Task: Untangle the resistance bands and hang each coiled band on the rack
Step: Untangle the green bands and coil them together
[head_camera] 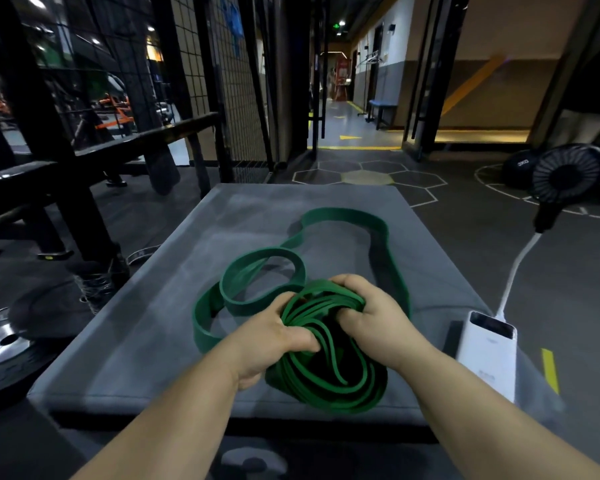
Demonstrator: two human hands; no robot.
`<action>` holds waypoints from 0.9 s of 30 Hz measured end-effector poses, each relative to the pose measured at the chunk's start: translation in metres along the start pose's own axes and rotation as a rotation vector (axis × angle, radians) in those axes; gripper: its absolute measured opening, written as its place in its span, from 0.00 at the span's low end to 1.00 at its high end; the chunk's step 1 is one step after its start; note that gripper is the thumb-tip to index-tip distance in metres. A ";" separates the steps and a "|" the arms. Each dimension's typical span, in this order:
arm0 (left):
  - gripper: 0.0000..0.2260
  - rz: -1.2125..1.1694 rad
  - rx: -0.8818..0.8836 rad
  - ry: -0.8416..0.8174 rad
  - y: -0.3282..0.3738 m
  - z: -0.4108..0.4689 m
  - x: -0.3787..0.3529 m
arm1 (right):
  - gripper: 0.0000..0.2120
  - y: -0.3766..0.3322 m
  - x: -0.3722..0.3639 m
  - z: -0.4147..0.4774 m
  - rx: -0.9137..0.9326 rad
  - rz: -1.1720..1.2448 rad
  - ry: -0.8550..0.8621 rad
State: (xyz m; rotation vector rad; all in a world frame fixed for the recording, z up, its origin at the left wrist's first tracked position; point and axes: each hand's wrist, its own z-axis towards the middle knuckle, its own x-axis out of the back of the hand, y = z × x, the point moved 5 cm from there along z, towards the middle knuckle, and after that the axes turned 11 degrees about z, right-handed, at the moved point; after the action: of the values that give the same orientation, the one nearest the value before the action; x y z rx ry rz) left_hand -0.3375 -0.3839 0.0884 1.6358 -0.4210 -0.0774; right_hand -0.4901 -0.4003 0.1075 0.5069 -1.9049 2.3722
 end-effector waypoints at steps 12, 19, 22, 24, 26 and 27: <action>0.27 -0.093 -0.113 0.082 0.013 -0.004 0.012 | 0.22 0.002 -0.014 0.002 -0.234 0.771 -0.361; 0.18 0.297 -0.099 0.287 0.017 -0.003 0.028 | 0.31 0.006 -0.018 -0.005 -0.265 0.548 -0.358; 0.18 0.456 -0.078 0.307 0.018 -0.004 0.032 | 0.34 0.005 -0.023 -0.004 -0.214 0.405 -0.316; 0.19 0.515 -0.054 0.250 0.021 -0.005 0.033 | 0.36 0.004 -0.027 -0.002 -0.194 0.412 -0.287; 0.21 0.486 -0.009 0.167 0.025 -0.008 0.036 | 0.37 0.003 -0.032 -0.001 -0.178 0.477 -0.269; 0.22 0.395 0.016 0.110 0.026 -0.012 0.037 | 0.37 0.001 -0.035 0.000 -0.168 0.518 -0.259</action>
State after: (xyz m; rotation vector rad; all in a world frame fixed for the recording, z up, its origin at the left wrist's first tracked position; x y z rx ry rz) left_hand -0.3055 -0.3856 0.1227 1.5364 -0.6521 0.3109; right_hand -0.4576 -0.3950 0.0970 0.3528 -2.5973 2.4881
